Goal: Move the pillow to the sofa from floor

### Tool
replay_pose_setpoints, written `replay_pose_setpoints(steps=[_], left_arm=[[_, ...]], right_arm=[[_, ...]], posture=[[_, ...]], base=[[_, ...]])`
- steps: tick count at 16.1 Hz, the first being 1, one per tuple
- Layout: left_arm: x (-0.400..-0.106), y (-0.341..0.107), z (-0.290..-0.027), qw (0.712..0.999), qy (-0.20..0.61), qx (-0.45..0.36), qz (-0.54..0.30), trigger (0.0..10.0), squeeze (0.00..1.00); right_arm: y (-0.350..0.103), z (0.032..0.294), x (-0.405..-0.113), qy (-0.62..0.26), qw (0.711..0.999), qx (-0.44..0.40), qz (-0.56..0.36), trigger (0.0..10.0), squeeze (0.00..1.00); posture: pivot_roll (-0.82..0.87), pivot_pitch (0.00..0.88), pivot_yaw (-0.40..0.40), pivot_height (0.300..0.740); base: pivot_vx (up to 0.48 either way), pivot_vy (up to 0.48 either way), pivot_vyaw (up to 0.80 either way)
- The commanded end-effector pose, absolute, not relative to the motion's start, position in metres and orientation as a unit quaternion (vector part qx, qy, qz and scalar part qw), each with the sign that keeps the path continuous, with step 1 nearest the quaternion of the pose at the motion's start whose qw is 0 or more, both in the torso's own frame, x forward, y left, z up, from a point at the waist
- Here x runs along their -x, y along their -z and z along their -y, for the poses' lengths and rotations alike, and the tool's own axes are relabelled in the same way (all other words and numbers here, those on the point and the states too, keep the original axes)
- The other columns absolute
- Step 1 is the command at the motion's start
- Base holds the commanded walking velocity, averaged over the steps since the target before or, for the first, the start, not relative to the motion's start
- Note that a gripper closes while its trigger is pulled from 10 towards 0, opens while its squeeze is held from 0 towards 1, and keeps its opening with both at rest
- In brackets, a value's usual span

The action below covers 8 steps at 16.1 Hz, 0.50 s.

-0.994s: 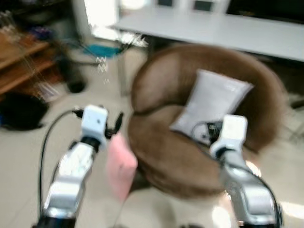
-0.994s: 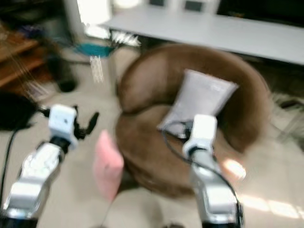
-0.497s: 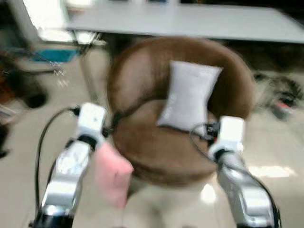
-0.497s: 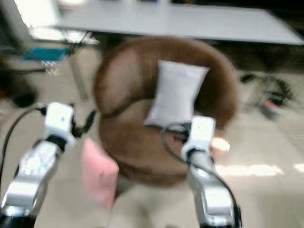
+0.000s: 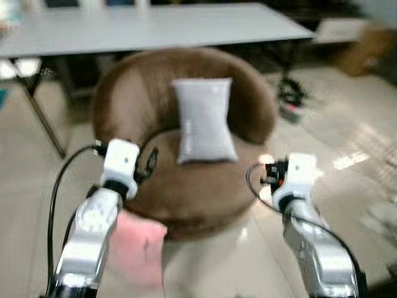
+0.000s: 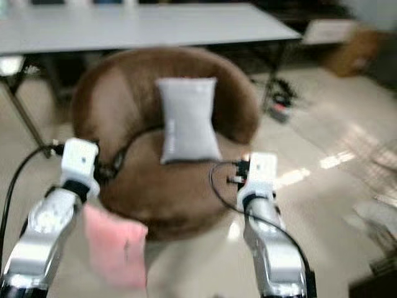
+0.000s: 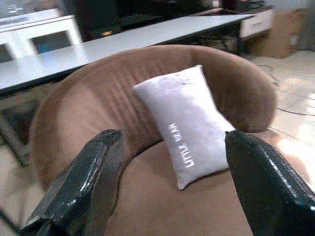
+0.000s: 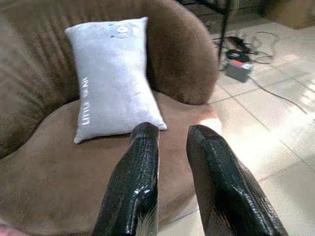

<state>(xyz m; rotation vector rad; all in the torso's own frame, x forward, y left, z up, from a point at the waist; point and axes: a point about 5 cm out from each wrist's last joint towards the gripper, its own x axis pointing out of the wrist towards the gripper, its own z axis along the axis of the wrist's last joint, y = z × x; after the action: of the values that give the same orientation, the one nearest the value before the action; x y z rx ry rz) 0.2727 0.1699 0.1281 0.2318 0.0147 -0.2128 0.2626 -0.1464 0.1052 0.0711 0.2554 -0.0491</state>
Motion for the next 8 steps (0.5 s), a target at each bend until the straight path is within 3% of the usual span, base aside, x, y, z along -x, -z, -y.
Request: replay_pose_setpoints(steps=[1,8], left_arm=[[-0.2733,-0.1295,-0.1630,0.986,0.116,-0.116,-0.003,10.0,0.00],[-0.2713,-0.1284,-0.1627,0.987,0.114,-0.117,-0.006,10.0,0.00]], right_arm=[[-0.1063,0.1550,-0.2623,0.037,0.991,-0.029,-0.128,10.0,0.00],[-0.1069,0.1557,-0.2622,0.033,0.991,-0.018,-0.126,10.0,0.00]], posture=[[-0.02,0.022,-0.010,0.740],[-0.02,0.034,-0.014,0.740]], base=[[0.000,0.442,-0.50],[0.000,0.438,0.00]])
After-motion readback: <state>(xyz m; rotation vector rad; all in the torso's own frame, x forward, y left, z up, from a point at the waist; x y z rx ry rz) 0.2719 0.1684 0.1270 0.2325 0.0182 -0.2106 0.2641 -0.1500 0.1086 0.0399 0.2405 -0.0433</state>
